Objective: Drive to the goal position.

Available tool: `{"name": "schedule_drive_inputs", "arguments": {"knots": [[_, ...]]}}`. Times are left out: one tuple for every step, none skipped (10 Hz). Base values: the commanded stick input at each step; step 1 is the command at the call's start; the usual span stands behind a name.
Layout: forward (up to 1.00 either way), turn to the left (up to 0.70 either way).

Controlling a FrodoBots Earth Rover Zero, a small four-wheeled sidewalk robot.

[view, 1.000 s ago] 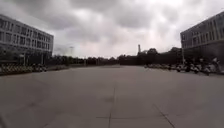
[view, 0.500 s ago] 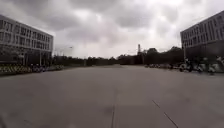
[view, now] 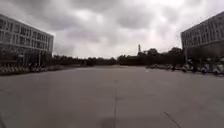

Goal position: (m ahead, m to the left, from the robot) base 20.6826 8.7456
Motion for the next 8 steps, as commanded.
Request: {"name": "schedule_drive_inputs", "arguments": {"knots": [[0.7,0.0],[0.7,0.0],[0.7,0.0],[0.7,0.0],[0.7,0.0],[0.7,0.0],[0.7,0.0],[0.7,0.0]]}}
